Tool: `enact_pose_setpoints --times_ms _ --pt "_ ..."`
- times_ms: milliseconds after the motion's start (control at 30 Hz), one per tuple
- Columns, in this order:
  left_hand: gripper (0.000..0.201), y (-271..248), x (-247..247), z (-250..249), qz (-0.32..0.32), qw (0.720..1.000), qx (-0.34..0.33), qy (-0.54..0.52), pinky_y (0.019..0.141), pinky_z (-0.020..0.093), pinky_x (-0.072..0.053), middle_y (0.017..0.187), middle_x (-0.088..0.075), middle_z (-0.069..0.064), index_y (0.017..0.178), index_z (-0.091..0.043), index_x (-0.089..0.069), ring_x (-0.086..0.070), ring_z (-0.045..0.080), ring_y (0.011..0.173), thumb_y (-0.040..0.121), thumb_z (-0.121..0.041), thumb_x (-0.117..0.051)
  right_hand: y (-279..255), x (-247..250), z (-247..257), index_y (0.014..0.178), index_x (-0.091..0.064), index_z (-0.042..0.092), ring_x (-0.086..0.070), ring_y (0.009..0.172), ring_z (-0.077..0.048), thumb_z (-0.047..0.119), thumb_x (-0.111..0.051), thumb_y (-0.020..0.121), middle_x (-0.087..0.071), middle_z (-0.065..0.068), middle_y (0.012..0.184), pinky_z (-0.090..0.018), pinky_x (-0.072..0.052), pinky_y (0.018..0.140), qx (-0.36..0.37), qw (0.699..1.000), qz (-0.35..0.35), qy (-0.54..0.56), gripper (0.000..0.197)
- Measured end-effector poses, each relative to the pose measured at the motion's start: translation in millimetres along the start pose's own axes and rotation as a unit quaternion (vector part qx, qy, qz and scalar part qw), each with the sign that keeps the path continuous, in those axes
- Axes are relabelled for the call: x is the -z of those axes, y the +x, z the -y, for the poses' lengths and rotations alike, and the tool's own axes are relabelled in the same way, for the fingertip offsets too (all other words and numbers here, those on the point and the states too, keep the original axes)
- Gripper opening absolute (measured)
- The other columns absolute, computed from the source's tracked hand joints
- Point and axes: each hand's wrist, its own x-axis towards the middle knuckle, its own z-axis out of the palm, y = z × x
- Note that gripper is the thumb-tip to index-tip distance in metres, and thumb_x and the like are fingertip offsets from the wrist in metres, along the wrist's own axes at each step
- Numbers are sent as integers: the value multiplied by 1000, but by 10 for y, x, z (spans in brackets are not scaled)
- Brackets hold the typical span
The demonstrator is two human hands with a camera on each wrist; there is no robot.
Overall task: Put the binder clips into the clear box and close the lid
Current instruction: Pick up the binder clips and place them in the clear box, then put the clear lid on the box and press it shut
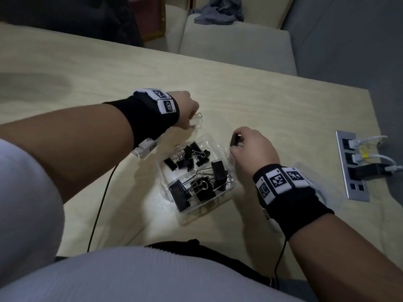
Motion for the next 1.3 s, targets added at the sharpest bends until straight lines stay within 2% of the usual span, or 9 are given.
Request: enact_pose_setpoints --times_ms 100,267,367,600,733,833,966,1133,1300 --pt "24 -137 84 23 -1 1000 0 -16 70 33 -47 108 -59 7 98 -19 -62 -58 26 88 78 -32 -67 -52 -6 204 126 -55 25 -61 104 -25 29 -60 85 -61 -4 121 -39 -52 86 43 999 3 23 42" --pt "33 -350 99 -60 141 988 -60 13 80 32 -50 93 -67 -4 95 -26 -64 -60 19 89 74 -50 -73 -130 -104 321 134 -48 26 -60 104 -20 41 -60 88 -58 0 123 -36 -49 86 66 997 44 24 49" --pt "37 -436 -10 -88 168 983 -73 16 83 31 -48 92 -67 -5 100 -27 -68 -61 18 93 76 -56 -68 -156 -101 229 131 -51 24 -60 102 -20 36 -54 92 -57 -2 124 -38 -51 87 39 999 25 26 41" --pt "51 -618 -258 -133 77 997 -23 18 64 30 -42 104 -62 6 116 -17 -53 -54 23 82 77 -43 -73 -263 36 -385 123 -55 20 -54 111 -34 33 -51 87 -51 -11 128 -42 -45 91 -138 990 -33 -18 38" --pt "56 -730 -387 -231 112 993 35 -16 60 32 -48 63 -56 1 121 -10 -42 -58 20 57 81 -35 -73 -444 88 -784 129 -42 10 -41 117 -45 47 -58 81 -35 -18 132 -49 -40 93 -333 941 -9 -62 63" --pt "39 -749 -412 -284 108 993 41 -39 54 28 -48 54 -60 -3 117 -11 -48 -59 15 48 86 -25 -67 -574 68 -1075 132 -34 11 -42 118 -49 56 -59 75 -28 -20 132 -51 -42 96 -404 913 47 -36 77" --pt "41 -717 -339 -402 47 996 37 -67 57 28 -47 66 -63 0 119 -12 -49 -66 25 73 85 -26 -67 -665 -3 -1289 147 -23 13 -36 131 -45 67 -57 72 -20 -20 151 -51 -37 103 -393 918 58 -20 99" --pt "54 -651 -303 -708 -21 995 9 -101 83 39 -52 119 -54 11 130 -19 -46 -59 32 101 83 -39 -66 -812 6 -1348 149 -25 22 -19 140 -45 73 -63 65 -11 -8 159 -56 -29 110 -366 929 44 -32 106" --pt "75 -740 -368 -1099 -16 996 -25 -84 95 43 -48 143 -38 9 140 -29 -36 -49 35 121 76 -58 -63 -982 2 -1529 151 -18 30 1 142 -52 79 -66 57 12 -3 161 -64 -16 111 -405 912 66 -6 117"
